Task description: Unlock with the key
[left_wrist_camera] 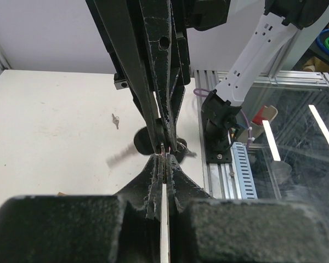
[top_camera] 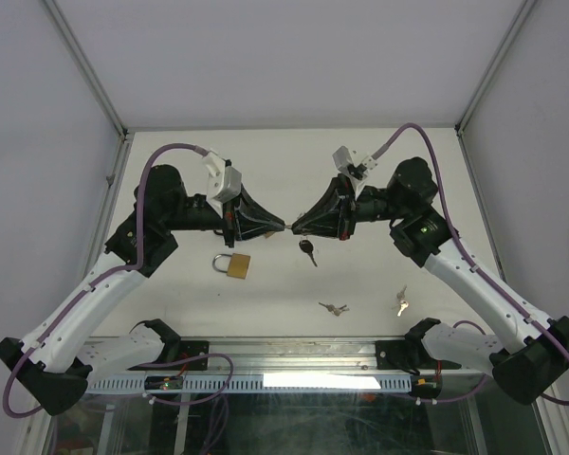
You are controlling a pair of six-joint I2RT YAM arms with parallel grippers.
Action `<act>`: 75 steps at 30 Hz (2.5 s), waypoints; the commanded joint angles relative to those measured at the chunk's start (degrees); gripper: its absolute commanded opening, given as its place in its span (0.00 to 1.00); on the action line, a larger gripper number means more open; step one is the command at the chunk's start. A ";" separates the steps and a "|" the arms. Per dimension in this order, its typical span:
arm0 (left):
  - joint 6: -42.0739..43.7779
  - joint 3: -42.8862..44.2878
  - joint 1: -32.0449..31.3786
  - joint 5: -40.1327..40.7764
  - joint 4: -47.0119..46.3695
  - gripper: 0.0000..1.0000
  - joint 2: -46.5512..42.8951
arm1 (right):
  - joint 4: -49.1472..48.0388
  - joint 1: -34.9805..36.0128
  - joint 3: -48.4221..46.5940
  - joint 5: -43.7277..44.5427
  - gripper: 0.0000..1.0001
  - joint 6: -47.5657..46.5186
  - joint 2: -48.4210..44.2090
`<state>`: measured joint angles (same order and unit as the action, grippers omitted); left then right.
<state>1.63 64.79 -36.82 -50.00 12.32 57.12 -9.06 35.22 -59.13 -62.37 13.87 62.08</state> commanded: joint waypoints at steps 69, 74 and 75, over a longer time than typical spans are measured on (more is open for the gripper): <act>93.17 14.19 21.70 20.17 45.54 0.82 57.59 | 20.57 -8.81 6.75 6.64 0.00 -9.19 -5.48; 91.65 14.11 21.59 19.56 44.18 0.51 56.77 | 20.53 -8.98 6.55 6.51 0.00 -8.86 -5.22; 91.56 14.13 21.61 19.43 44.20 0.42 56.43 | 20.45 -9.03 6.52 6.55 0.00 -8.78 -5.22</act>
<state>91.77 79.72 -14.68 -28.23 57.34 113.84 14.37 26.65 -52.58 -54.72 4.58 57.98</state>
